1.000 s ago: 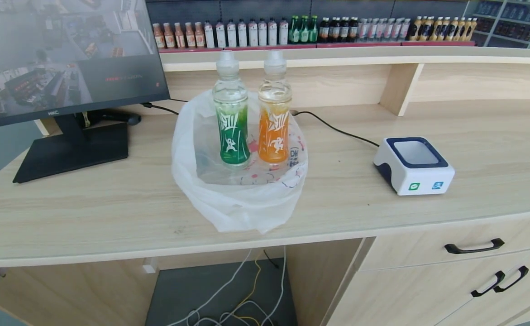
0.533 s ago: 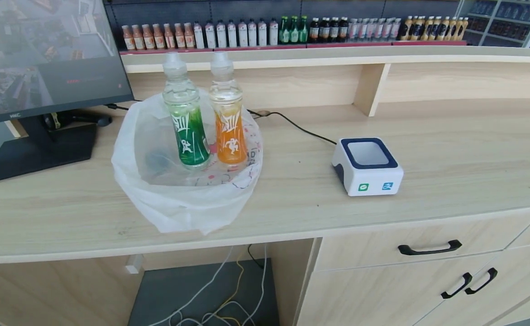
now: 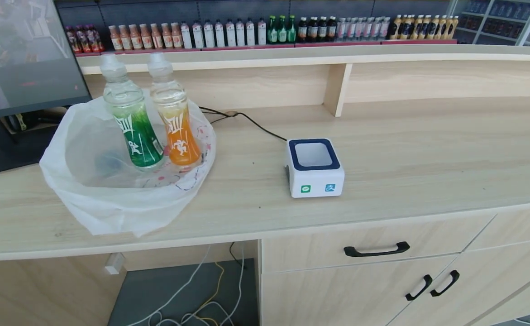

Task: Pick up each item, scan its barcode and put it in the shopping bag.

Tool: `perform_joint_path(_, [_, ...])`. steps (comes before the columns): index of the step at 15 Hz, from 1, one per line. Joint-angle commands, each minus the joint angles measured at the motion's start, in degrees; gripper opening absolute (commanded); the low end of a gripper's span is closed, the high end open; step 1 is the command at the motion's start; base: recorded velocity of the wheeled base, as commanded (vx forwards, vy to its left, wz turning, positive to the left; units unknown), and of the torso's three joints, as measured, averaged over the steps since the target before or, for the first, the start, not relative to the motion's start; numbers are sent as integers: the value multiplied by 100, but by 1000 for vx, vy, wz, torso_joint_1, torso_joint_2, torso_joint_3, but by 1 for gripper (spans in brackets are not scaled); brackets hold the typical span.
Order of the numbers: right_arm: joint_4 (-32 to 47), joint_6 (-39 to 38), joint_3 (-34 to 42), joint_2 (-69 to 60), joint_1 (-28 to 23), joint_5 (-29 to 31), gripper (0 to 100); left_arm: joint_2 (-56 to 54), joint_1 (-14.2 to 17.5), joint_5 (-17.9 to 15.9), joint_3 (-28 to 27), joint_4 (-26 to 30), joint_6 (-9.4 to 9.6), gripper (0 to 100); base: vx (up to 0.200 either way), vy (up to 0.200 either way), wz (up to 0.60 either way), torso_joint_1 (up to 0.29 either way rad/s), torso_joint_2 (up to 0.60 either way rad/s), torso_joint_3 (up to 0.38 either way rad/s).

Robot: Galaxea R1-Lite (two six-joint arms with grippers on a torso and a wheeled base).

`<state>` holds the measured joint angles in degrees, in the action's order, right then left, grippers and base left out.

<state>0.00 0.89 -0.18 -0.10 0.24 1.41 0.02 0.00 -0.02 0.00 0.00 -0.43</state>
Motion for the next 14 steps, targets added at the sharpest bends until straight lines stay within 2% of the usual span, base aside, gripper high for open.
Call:
perform_joint_path(1, [0,16,1,10,2,-1,100,-2,-9,-6,0,0,-1,100,0,-200,0,2,2,2])
perform_joint_path(3, [0,16,1,10,2,-1,100,-2,0,2,0,0,8,100,0,-200,0,0,5,2])
perform_joint_path(14, [0,16,1,10,2,-1,100,-2,0,2,0,0,25,100,0,0,0,0,0,0])
